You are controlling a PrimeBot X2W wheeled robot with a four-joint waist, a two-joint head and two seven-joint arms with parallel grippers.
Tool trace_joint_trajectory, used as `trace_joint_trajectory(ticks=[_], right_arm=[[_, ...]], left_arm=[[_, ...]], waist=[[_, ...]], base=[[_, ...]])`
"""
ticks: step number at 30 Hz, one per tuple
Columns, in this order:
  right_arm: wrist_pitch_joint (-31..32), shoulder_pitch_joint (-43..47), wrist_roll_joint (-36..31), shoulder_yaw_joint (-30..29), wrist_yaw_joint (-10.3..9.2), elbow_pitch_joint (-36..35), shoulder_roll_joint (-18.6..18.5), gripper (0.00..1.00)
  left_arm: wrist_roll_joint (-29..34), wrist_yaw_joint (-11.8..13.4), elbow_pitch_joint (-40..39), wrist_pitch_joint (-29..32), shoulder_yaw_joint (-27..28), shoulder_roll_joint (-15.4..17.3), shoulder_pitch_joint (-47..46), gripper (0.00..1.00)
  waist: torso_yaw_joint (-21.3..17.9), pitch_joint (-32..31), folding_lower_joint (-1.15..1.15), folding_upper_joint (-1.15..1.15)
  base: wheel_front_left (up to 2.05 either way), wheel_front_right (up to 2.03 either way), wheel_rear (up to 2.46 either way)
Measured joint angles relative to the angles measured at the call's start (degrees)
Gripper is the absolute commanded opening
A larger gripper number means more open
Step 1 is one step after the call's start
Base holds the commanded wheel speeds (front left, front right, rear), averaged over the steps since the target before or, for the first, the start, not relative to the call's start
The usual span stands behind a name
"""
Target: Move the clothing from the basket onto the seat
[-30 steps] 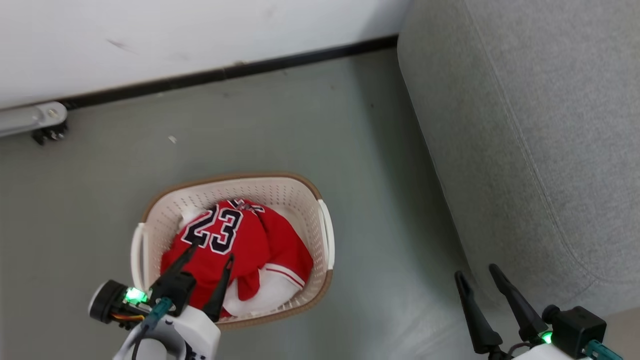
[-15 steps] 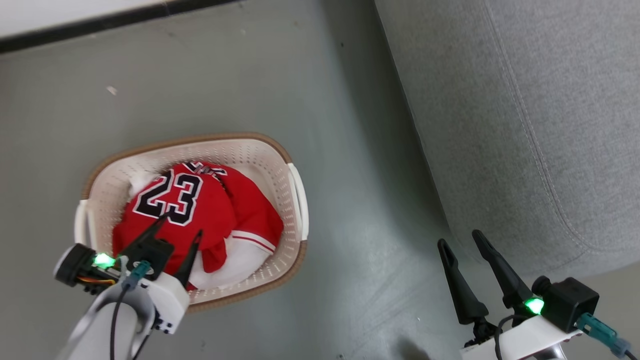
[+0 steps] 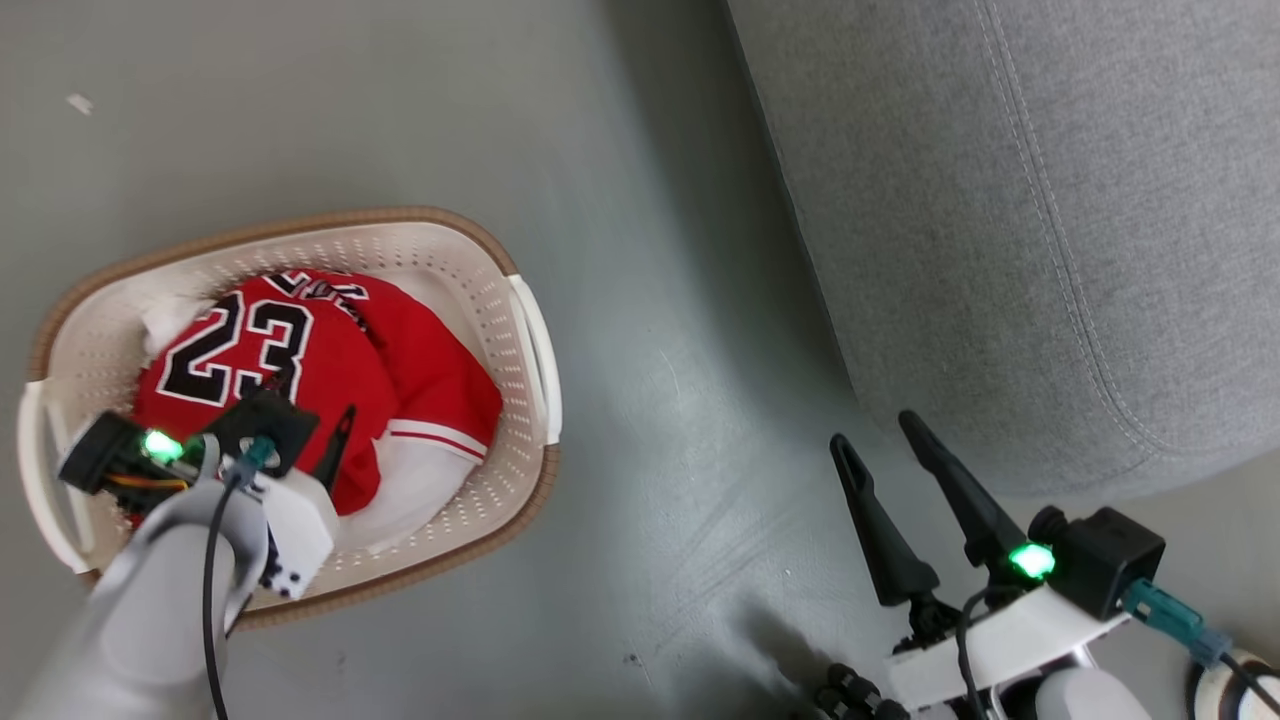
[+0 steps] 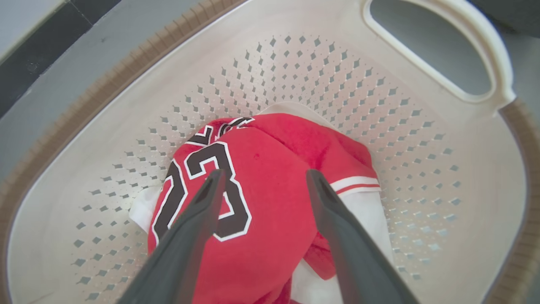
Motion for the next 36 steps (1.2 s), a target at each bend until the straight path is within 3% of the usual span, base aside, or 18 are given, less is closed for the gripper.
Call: trace_joint_trajectory(ticks=[21,34,35,36], right_arm=[[-0.01,-7.26,2.03,2.10,0.00,-0.33,-0.01,1.00],[-0.07,-9.76,2.49,2.18,0.00,-0.37,-0.01,1.00],[-0.07,-9.90,2.49,2.19,0.00,-0.38,-0.01,1.00],[-0.07,-9.88,2.49,2.21,0.00,-0.33,-0.01,1.00]], left_arm=[[1.10,-0.55,9.27,7.93,-1.15,2.98,-10.31,1.00],[1.18,-0.46,13.02,9.57,-0.53,3.67,-14.05,1.00],[1.18,-0.46,13.41,9.90,-0.54,3.68,-14.08,0.36],[1.18,-0.46,13.79,9.92,-0.55,3.66,-14.12,0.00]], waist=[[-3.80,8.00,0.00,0.00],[-4.60,10.21,0.00,0.00],[-4.61,10.28,0.00,0.00],[-4.60,10.30,0.00,0.00]], base=[[0.00,0.00,0.00],[0.00,0.00,0.00],[0.00,0.00,0.00],[0.00,0.00,0.00]])
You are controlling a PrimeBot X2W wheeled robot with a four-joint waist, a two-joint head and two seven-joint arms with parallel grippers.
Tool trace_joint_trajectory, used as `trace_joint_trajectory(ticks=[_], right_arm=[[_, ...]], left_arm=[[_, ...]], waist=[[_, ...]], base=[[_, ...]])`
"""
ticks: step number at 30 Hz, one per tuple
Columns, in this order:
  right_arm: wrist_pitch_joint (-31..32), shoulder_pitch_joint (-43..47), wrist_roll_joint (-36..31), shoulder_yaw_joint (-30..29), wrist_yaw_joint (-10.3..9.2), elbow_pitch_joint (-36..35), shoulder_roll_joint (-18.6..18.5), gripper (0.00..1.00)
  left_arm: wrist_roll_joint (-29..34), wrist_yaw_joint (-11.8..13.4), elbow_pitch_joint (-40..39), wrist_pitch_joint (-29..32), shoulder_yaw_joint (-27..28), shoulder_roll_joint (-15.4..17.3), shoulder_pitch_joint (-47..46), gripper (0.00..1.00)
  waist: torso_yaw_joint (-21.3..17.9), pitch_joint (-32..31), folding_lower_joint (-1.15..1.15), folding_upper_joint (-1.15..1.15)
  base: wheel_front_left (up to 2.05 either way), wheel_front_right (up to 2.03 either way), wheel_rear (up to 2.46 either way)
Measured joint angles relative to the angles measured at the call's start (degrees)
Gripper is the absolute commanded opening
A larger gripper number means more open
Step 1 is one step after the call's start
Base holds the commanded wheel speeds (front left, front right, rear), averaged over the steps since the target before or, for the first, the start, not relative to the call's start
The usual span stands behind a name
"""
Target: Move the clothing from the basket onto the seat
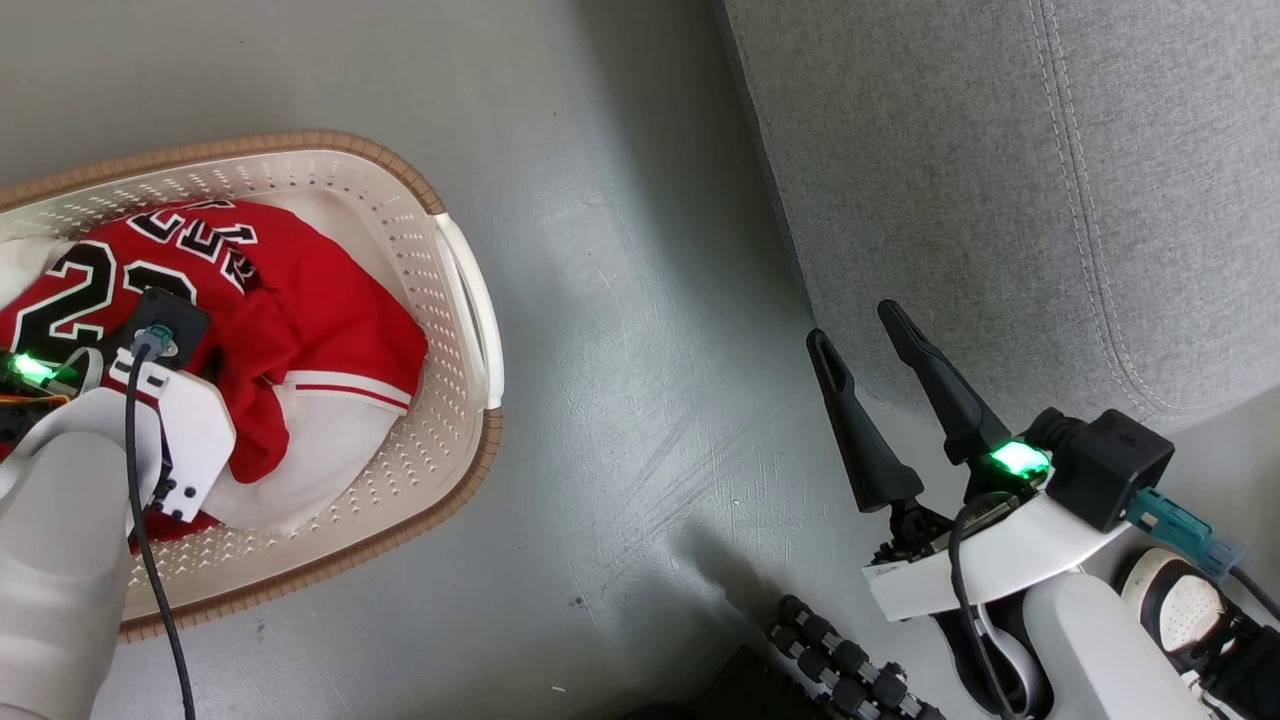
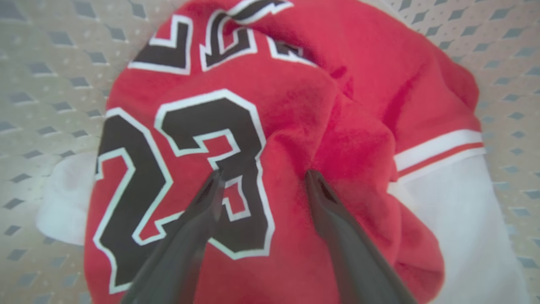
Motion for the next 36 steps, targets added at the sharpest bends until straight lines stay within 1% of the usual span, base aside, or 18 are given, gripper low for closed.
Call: trace_joint_trajectory(ticks=[13,26,30,36], right_arm=[[-0.01,-1.32,0.40,0.19,0.00,0.71,-0.01,1.00],[-0.01,-6.04,1.03,-0.90,0.00,1.15,-0.08,1.00],[-0.01,-7.78,1.43,-2.61,0.01,1.13,-0.14,1.00],[-0.01,-9.42,1.55,-3.47,0.01,1.52,-0.19,1.00]], left_arm=[[-0.12,-0.04,2.35,-0.15,-0.22,-0.51,-0.98,0.00],[-0.16,-0.08,3.26,-3.68,-1.12,-0.68,-1.51,0.00],[0.01,-0.09,3.28,-5.28,-1.76,-0.73,-1.51,0.00],[0.35,-0.09,3.56,-7.35,-2.40,-0.96,-1.49,0.00]], waist=[[0.08,-0.10,0.00,0.00],[0.67,-1.58,0.00,0.00],[1.02,-2.43,0.00,0.00],[1.61,-4.06,0.00,0.00]], base=[[0.00,0.00,0.00],[0.00,0.00,0.00],[0.00,0.00,0.00],[0.00,0.00,0.00]])
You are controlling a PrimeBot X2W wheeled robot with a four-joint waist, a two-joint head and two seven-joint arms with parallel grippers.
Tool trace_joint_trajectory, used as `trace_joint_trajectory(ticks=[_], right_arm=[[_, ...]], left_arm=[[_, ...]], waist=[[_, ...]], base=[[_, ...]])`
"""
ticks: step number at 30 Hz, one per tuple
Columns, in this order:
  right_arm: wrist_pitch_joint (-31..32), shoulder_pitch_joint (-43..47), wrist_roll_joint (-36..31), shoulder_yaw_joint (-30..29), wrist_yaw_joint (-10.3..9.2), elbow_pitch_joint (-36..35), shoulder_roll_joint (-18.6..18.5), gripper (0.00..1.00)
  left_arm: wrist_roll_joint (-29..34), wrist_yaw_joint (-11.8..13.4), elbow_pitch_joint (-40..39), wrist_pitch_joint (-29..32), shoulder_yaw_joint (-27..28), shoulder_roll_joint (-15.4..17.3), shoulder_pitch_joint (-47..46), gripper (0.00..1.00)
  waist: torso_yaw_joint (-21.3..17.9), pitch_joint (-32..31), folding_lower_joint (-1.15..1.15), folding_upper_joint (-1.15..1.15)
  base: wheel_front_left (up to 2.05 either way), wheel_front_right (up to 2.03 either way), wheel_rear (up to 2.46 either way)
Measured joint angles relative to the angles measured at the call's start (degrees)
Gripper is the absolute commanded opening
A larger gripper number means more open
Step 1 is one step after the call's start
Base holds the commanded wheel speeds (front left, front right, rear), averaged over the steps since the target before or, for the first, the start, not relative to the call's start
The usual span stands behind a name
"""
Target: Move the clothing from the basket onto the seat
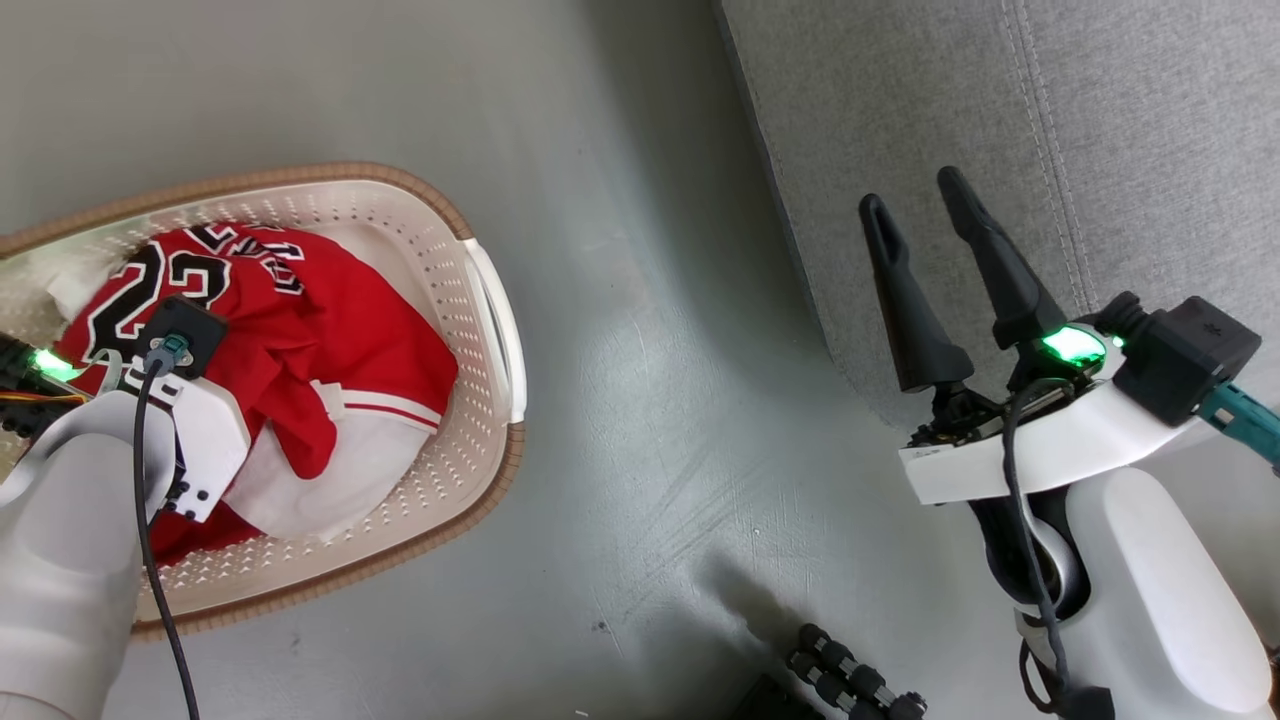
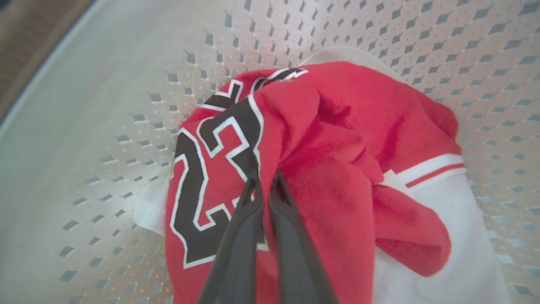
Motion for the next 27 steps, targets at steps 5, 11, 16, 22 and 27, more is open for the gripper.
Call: trace_joint_trajectory(ticks=[5,11,16,22,27], right_arm=[[-0.01,-0.12,-0.02,-1.02,-0.01,0.62,-0.01,1.00],[-0.01,-2.26,-0.25,-1.60,-0.01,1.77,-0.02,1.00],[-0.01,-2.26,-1.07,-1.76,-0.01,2.90,-0.07,1.00],[-0.01,-2.22,-2.37,-1.76,-0.01,4.58,-0.10,1.00],[-0.01,-2.02,-3.58,-2.07,-0.01,6.16,-0.14,1.00]], left_arm=[[-0.03,0.00,0.70,-1.85,0.04,-0.38,0.19,0.00],[-0.60,0.03,1.03,-3.68,0.29,-1.60,0.97,0.00],[-1.74,0.16,0.92,-5.19,1.09,-2.90,1.98,0.00],[-3.00,0.64,0.42,-5.90,1.70,-4.67,4.35,0.00],[-4.69,1.21,-0.73,-6.41,2.63,-6.34,6.37,0.00]], waist=[[0.56,-1.71,0.00,0.00],[1.31,-4.17,0.00,0.00],[2.08,-6.58,0.00,0.00],[3.15,-9.89,0.00,0.00],[4.22,-12.99,0.00,0.00]], base=[[0.00,0.00,0.00],[0.00,0.00,0.00],[0.00,0.00,0.00],[0.00,0.00,0.00],[0.00,0.00,0.00]])
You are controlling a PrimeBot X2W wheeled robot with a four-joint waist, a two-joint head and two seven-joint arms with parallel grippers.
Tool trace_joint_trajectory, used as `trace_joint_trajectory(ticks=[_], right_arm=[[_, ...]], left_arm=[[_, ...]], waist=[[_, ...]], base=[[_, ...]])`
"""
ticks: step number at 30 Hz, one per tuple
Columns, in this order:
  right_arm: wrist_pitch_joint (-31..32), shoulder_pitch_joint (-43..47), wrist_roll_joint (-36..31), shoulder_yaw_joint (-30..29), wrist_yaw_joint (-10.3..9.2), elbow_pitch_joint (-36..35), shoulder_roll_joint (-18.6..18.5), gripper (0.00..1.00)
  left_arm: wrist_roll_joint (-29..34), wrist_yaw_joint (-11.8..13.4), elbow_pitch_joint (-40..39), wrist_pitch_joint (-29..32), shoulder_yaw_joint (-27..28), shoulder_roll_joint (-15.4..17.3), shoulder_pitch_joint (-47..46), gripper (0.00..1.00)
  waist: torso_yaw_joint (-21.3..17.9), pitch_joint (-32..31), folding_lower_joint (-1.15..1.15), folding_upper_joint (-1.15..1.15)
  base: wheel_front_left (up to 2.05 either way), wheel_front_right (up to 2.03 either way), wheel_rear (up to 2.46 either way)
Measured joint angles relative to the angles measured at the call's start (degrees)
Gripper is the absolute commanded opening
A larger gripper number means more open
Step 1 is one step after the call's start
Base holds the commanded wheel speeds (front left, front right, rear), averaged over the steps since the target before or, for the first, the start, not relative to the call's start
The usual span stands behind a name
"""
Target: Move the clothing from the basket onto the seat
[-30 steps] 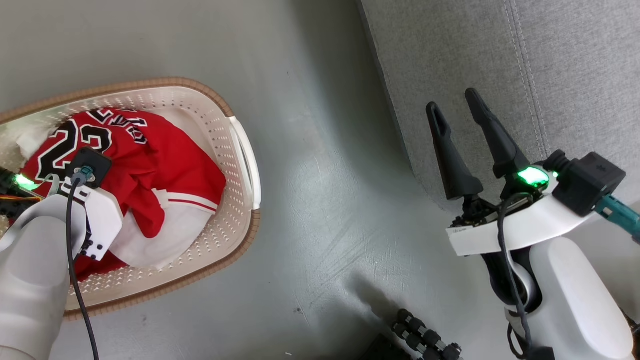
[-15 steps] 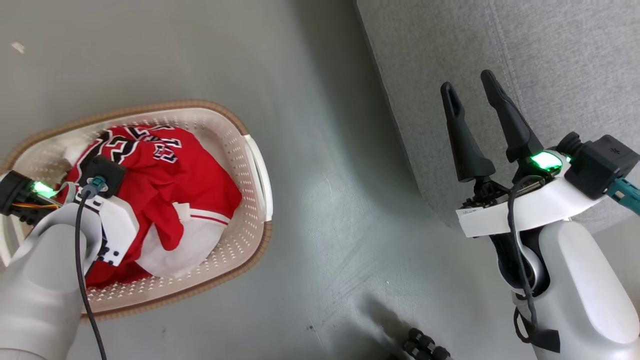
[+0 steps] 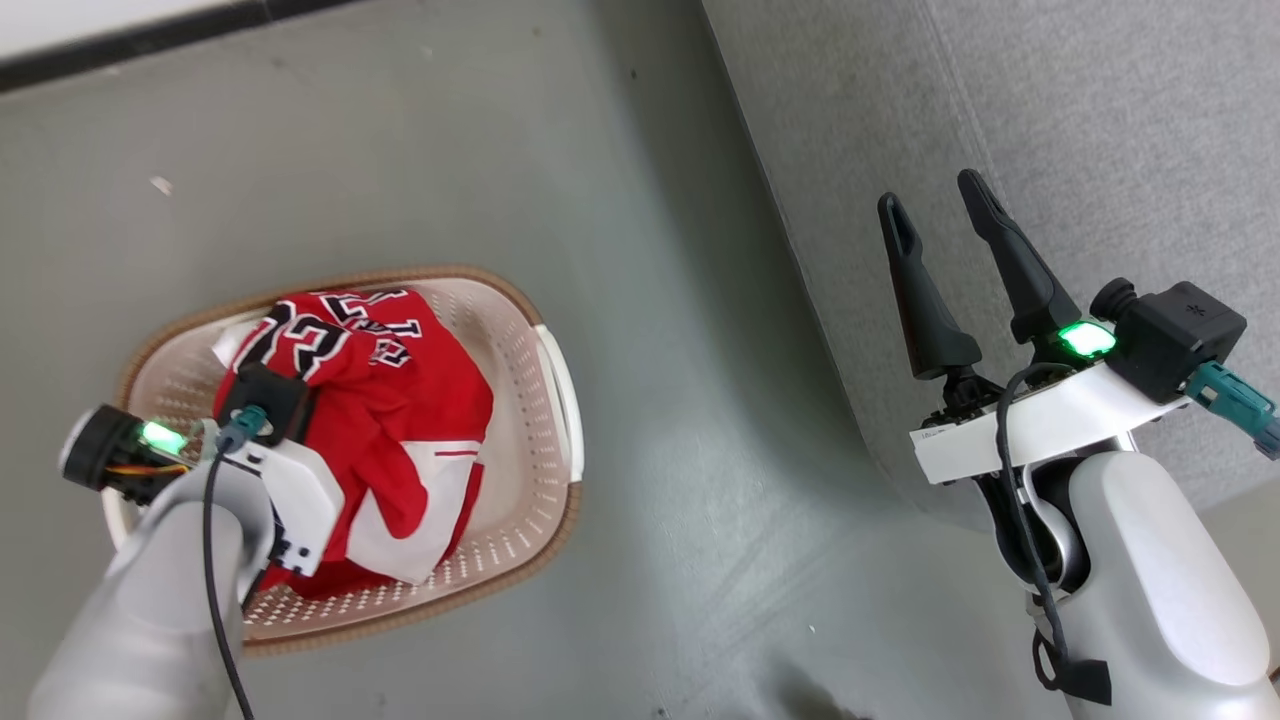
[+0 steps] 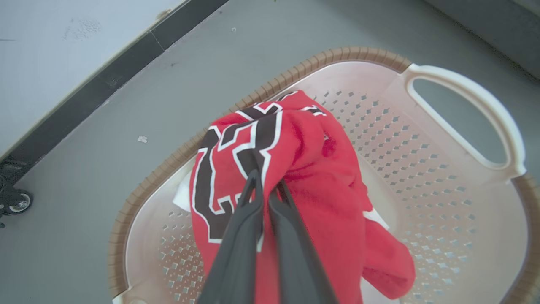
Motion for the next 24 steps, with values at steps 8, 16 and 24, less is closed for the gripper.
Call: trace_joint_trajectory(ticks=[8,16,24], right_arm=[[-0.07,2.15,-0.78,-0.63,0.00,2.09,-0.07,1.00],[-0.07,4.87,-1.63,-1.42,0.00,3.93,-0.10,1.00],[-0.08,7.08,-2.22,-2.33,0.00,5.47,-0.11,1.00]], left_arm=[[-1.70,0.67,-5.02,0.00,0.98,-2.01,4.00,0.00],[-3.71,0.99,-13.23,0.00,2.11,-3.76,8.60,0.00],[-4.45,1.48,-20.42,0.00,2.67,-4.27,13.96,0.00]], waist=[[2.10,-5.34,0.00,0.00],[4.32,-10.69,0.00,0.00],[6.38,-16.04,0.00,0.00]], base=[[0.00,0.00,0.00],[0.00,0.00,0.00],[0.00,0.00,0.00]])
